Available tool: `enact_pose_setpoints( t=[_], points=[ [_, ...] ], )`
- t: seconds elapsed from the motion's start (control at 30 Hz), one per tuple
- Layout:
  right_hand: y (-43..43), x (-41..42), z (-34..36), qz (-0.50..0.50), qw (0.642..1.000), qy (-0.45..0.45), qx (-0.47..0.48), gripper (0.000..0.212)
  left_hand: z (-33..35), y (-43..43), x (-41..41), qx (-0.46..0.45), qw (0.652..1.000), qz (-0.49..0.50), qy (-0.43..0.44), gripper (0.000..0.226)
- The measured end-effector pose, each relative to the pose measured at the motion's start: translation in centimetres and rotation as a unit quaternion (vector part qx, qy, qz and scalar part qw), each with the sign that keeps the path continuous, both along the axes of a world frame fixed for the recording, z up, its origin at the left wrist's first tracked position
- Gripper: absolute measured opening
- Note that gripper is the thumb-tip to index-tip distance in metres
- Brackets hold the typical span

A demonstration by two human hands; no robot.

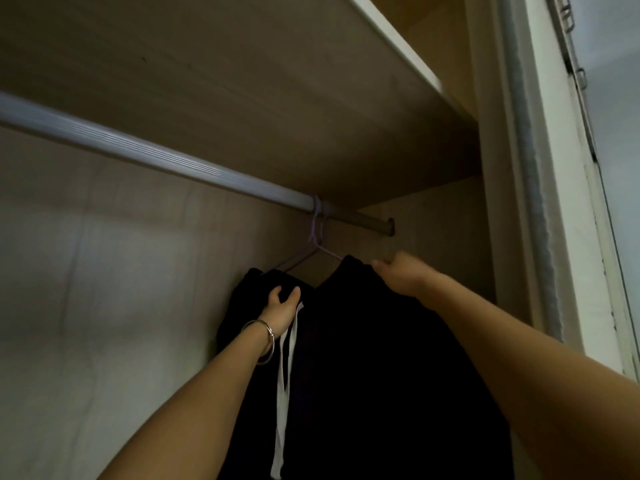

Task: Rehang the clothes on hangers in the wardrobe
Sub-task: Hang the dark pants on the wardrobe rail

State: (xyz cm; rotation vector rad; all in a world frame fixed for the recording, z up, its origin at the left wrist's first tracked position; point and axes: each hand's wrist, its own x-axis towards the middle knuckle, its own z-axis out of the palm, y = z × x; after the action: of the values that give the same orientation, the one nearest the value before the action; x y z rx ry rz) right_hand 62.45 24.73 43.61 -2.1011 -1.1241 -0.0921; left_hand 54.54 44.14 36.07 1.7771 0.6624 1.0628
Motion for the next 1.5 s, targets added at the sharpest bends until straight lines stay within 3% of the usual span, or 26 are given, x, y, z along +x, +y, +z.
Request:
enact_pose_setpoints(
  t=[0.1, 0.17, 0.23, 0.37, 0.53, 0.6, 0.73, 0.9, 1.0, 1.1, 1.2, 1.33, 1.4, 1.5],
  points=[
    [-0.6, -0.3, 0.2, 0.005, 1.000, -0.012, 0.023, 0.040, 1.5, -0.8, -0.2, 0.075, 0.987, 0.116, 0.083, 0.059],
    [-1.2, -0.8, 0.6, 0.020, 1.000, 0.021, 0.010, 0.030, 3.2, -2.9, -0.3, 0.144, 0.979, 0.139, 0.043, 0.059],
    [-1.1, -1.2, 0.8, 0.031, 0.998, 0.050, 0.015, 0.028, 4.9, -5.0, 0.0, 0.180, 0.980, 0.087, -0.003, 0.056],
    [0.3, -1.0, 0.8, 0.013, 0.998, 0.009, 0.059, 0.031, 6.6, -6.2, 1.2, 0.125, 0.989, 0.048, -0.060, 0.043],
    [0.9, 0.3, 0.3, -0.009, 0.997, -0.002, 0.072, 0.005, 7.2, -6.0, 1.3, 0.089, 0.994, 0.044, -0.049, 0.032],
    [1.2, 0.8, 0.2, -0.008, 0.997, 0.006, 0.073, 0.017, 7.3, -6.0, 1.2, 0.087, 0.994, 0.043, -0.051, 0.029],
    [1.6, 1.1, 0.1, -0.018, 0.997, 0.006, 0.072, 0.029, 7.1, -6.2, 1.1, 0.094, 0.993, 0.048, -0.049, 0.027],
    [1.4, 1.5, 0.0, -0.013, 0.996, 0.020, 0.084, 0.013, 7.1, -6.8, 1.0, 0.137, 0.987, 0.082, -0.016, 0.043],
    [1.3, 1.3, -0.3, 0.004, 0.992, 0.042, 0.118, 0.016, 6.9, -7.5, 0.3, 0.165, 0.981, 0.097, 0.041, 0.049],
    [0.5, 0.2, -0.8, -0.003, 0.981, -0.015, 0.195, 0.018, 5.7, -8.5, -2.2, 0.207, 0.970, 0.104, 0.072, 0.034],
    [-0.9, -3.3, -1.5, 0.046, 0.962, -0.105, 0.248, 0.022, 3.2, -9.9, -6.8, 0.256, 0.946, 0.155, 0.124, 0.025],
    [-1.9, -9.5, -2.7, 0.041, 0.911, -0.316, 0.261, 0.022, -0.6, -12.7, -15.5, 0.293, 0.906, 0.248, 0.176, 0.021],
    [-2.1, -12.9, -3.5, 0.099, 0.904, -0.325, 0.260, 0.022, -2.0, -14.2, -20.5, 0.295, 0.874, 0.322, 0.213, 0.021],
    [-1.5, -17.5, -5.3, 0.238, 0.910, -0.242, 0.240, 0.023, -3.2, -17.2, -27.7, 0.299, 0.804, 0.453, 0.242, 0.019]
  ],
)
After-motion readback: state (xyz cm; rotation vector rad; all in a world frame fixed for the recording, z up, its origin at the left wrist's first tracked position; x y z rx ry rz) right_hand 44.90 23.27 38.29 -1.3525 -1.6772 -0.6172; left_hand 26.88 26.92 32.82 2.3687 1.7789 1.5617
